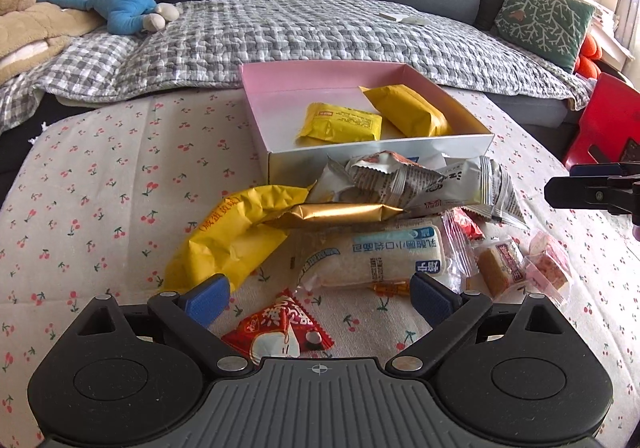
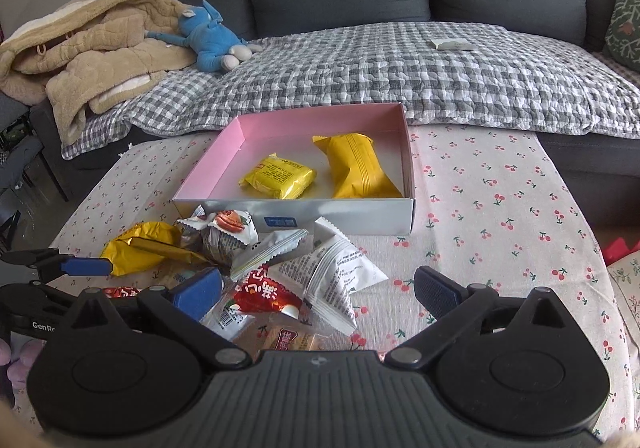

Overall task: Organize snacks
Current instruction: 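Withdraw both grippers from the box back toward the snack pile, then grasp the red-and-white candy with the left gripper while the right gripper grasps the pink pastry pack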

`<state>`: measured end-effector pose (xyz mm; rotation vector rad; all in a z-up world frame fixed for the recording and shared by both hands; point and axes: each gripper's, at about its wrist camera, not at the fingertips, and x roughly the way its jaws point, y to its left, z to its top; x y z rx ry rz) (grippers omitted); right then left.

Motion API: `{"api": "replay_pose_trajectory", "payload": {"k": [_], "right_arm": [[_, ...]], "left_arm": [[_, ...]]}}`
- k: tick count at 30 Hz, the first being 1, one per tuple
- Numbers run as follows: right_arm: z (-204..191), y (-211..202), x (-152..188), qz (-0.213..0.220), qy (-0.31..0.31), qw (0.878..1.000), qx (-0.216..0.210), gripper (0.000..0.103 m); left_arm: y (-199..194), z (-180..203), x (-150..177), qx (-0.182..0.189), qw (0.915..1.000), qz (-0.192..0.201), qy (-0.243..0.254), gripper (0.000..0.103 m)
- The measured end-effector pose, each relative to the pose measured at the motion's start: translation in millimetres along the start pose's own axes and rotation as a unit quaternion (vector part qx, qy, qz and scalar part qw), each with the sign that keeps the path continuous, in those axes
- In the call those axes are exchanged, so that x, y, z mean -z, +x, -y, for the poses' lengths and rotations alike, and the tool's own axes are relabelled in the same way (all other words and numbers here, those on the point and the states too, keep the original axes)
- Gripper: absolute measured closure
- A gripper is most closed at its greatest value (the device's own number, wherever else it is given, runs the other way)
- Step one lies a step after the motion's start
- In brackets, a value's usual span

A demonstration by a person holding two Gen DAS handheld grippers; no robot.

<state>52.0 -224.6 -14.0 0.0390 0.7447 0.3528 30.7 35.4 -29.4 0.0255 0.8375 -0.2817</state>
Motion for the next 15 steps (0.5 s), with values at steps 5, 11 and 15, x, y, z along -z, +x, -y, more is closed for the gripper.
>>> {"api": "replay_pose_trajectory", "payload": {"k": [5, 11, 15], "right_arm": [[-2.2, 5.0, 12.3, -0.032, -0.018, 0.999, -0.004, 0.000], [3.6, 13.9, 22.2, -0.067, -0.014, 0.998, 0.003, 0.000], [9.7, 21.9, 24.9, -0.089, 0.005, 0.996, 0.012, 0.000]], "left_arm": [[2.8, 3.6, 10.7, 0.003, 0.9995, -0.010, 0.030, 0.005], [9.0, 5.0, 15.7, 0.005, 0.9987, -0.027, 0.042, 0.007], [11.9, 2.5, 16.9, 0.006, 0.9988, -0.034, 0.035, 0.011]]}}
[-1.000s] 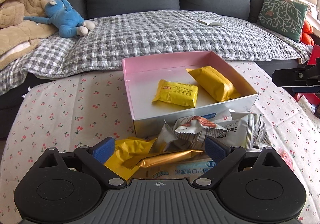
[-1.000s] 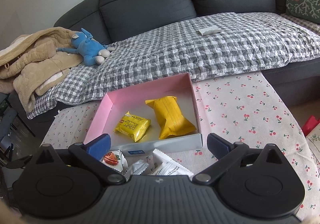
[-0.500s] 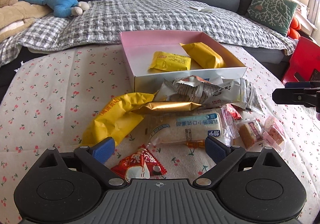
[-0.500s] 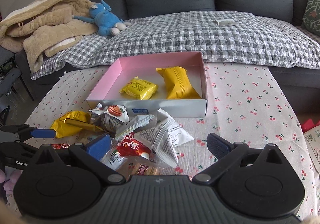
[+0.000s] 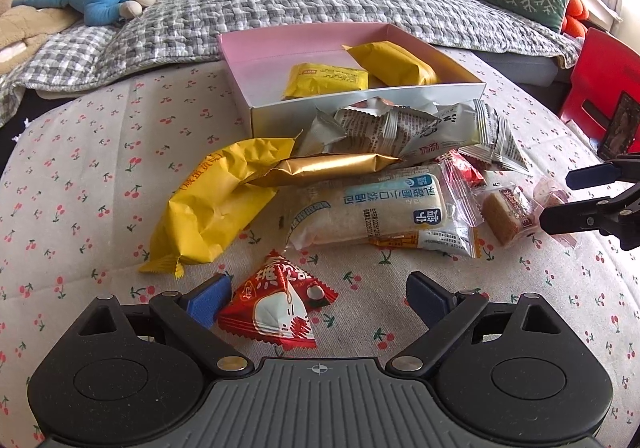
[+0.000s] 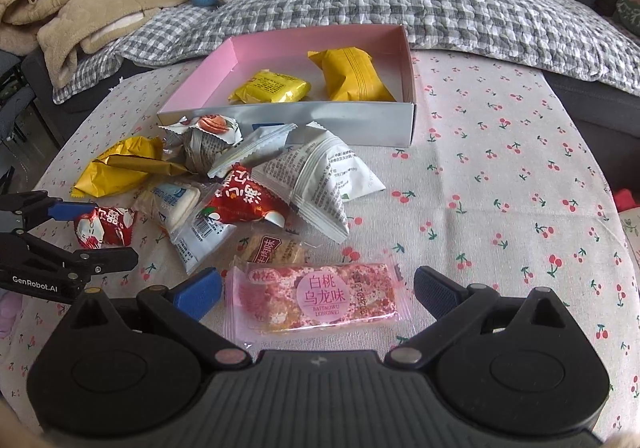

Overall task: Organize snacks
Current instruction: 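Grasp the red-and-white candy with the left gripper while the right gripper grasps the pink pastry pack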

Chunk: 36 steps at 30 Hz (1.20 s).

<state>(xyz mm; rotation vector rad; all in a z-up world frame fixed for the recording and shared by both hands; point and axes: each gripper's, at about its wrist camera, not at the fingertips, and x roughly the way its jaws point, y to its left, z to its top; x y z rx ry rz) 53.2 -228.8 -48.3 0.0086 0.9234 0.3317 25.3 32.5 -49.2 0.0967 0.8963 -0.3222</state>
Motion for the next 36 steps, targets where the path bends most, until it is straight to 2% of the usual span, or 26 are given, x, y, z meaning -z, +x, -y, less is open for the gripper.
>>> {"api": "replay_pose_trajectory", "payload": {"k": [2, 5, 7, 16, 23, 31, 36], "right_arm": [[1.5, 3.9, 2.2, -0.015, 0.006, 1.000, 0.002, 0.000], [1.0, 6.1, 3.7, -0.025, 0.006, 1.000, 0.005, 0.001], [1.0, 6.5, 3.7, -0.026, 0.006, 1.000, 0.005, 0.001], [2.3, 5.4, 3.6, -0.025, 0.006, 1.000, 0.005, 0.008], [3.7, 4.7, 1.9, -0.027, 0.012, 1.000, 0.003, 0.016], [-0.5, 1.7, 0.6, -0.022, 0.004, 1.000, 0.000, 0.032], [-0.3, 2.0, -0.9, -0.024, 0.004, 1.000, 0.000, 0.034]], "left_arm": [[0.6, -1.5, 0.6, 0.002, 1.0000, -0.004, -0.004, 0.014], [0.8, -2.0, 0.9, 0.002, 1.0000, -0.007, -0.005, 0.023], [1.1, -2.7, 0.9, -0.001, 0.9999, -0.010, -0.006, 0.033], [1.0, -7.1, 1.3, -0.004, 0.9996, -0.016, -0.021, 0.063], [0.1, -5.8, 0.6, -0.008, 0.9995, -0.018, -0.025, 0.069], [-0.7, -4.6, 0.6, -0.006, 0.9995, -0.019, -0.026, 0.074], [-2.0, -3.2, 0.7, 0.001, 0.9995, -0.018, -0.027, 0.074]]}}
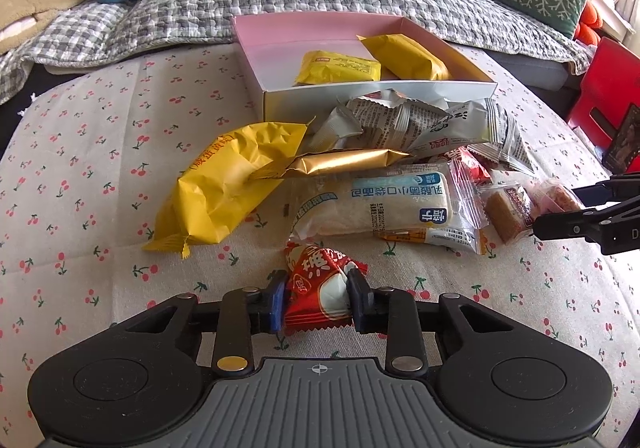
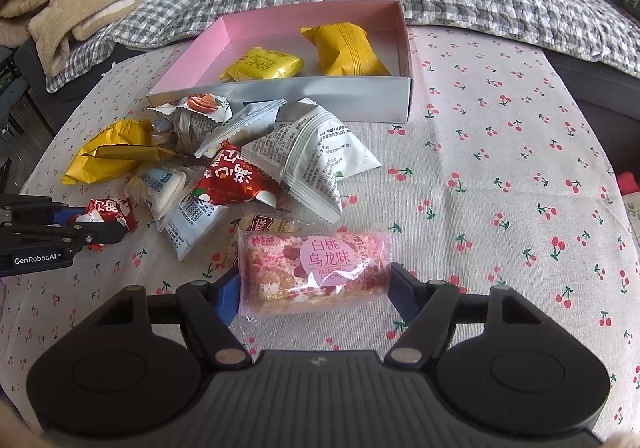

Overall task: Organize snacks
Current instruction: 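Grasp the red-and-white candy with the left gripper while the right gripper grasps the pink pastry pack, then lower the candy and pink pastry pack into the box and open both grippers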

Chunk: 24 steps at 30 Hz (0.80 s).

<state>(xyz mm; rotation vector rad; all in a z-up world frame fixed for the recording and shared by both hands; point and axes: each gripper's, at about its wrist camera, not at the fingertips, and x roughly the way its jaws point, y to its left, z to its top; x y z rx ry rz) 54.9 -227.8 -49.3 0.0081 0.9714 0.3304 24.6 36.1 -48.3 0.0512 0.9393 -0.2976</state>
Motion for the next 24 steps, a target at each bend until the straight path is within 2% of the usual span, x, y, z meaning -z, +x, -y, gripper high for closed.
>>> {"api": "replay_pose_trajectory", "payload": {"k": [14, 24], "right_arm": [[-0.4, -11.2, -5.8, 0.016, 0.007, 1.000, 0.001, 0.034], [0.8, -25.8, -17.4, 0.042, 0.014, 0.999, -0.003, 0.034]], "left_arm": [[-8.7, 16.7, -3.9, 0.026, 0.9995, 0.005, 0.018, 0.075], [-24.6, 42.2, -16.6, 0.052, 0.9972, 0.036, 0.040, 0.075]]}}
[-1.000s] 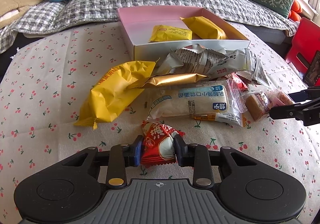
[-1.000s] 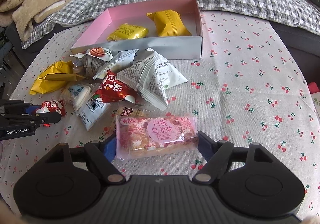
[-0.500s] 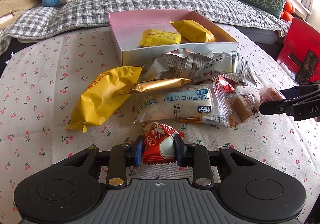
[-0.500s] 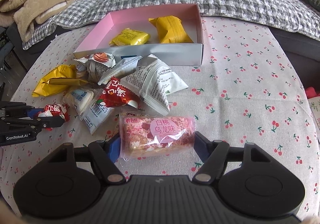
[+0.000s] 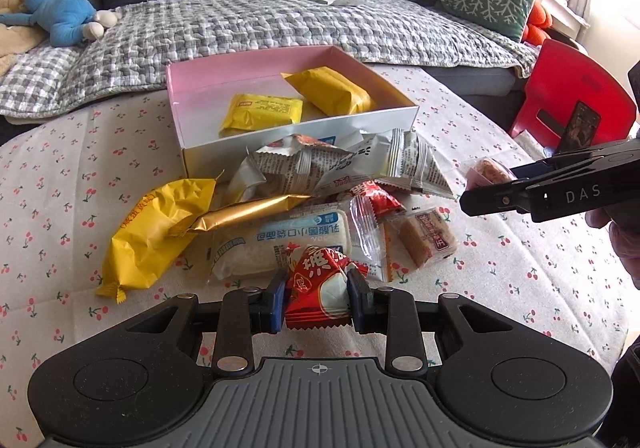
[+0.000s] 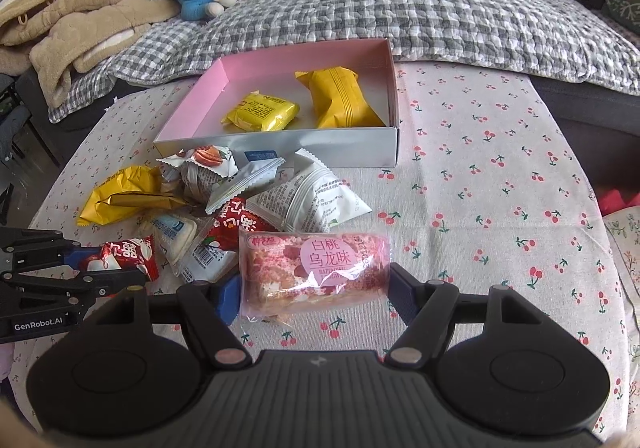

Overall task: Organize snacks
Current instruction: 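Lower the candy and pink pastry pack into the box and open both grippers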

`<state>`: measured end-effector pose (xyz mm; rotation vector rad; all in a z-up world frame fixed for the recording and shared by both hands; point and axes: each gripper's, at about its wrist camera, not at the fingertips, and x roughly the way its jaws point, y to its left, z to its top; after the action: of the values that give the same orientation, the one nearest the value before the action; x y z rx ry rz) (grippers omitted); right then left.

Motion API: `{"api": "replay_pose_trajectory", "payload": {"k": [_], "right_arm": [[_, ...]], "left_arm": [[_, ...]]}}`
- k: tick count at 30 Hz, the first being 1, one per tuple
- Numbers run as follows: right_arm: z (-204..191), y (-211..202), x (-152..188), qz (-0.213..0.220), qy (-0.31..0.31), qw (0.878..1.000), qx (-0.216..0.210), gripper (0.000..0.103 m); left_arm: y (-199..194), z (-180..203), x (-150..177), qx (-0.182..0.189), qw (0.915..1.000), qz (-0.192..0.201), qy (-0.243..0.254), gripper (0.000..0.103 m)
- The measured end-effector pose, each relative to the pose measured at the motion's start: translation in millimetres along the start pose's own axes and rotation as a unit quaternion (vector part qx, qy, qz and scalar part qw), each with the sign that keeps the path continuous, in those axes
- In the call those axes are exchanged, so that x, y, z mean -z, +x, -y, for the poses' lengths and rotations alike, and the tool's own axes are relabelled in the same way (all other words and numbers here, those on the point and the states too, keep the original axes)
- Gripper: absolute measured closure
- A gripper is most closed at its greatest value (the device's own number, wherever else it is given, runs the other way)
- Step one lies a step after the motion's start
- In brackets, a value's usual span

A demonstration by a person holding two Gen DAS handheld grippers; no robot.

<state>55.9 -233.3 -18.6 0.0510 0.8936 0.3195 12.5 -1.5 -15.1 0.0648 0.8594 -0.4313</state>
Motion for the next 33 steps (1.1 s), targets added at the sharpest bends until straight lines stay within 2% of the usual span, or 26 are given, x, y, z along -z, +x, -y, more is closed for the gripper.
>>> {"api": "replay_pose_trajectory", "payload": {"k": [8, 19, 26, 30, 33], "right_arm": [[-3.6, -7.6, -13.9, 0.022, -0.003, 1.000, -0.010, 0.034], [-8.1, -0.8, -36.8, 0.040, 0.001, 0.999, -0.021, 0.034], [2.0, 13.7, -58.7, 0.056, 0.021, 0.998, -0.029, 0.033], [10.4, 26.6, -77.2, 0.068, 0.036, 0.996, -0.035, 0.033], [15.1, 41.5, -93.0, 0.067, 0.037, 0.997, -0.025, 0.033]], "left_arm": [[-13.8, 4.5, -18.4, 0.000, 0.9990, 0.043, -0.004, 0.075], [-10.6, -3.7, -50.8, -0.038, 0.9955, 0.087, -0.010, 0.075], [21.1, -8.4, -85.6, -0.073, 0.9930, 0.089, 0.025, 0.074], [44.9, -18.1, -108.6, -0.077, 0.9926, 0.091, 0.022, 0.074], [64.1, -27.6, -124.3, -0.075, 0.9927, 0.094, 0.008, 0.074]]}}
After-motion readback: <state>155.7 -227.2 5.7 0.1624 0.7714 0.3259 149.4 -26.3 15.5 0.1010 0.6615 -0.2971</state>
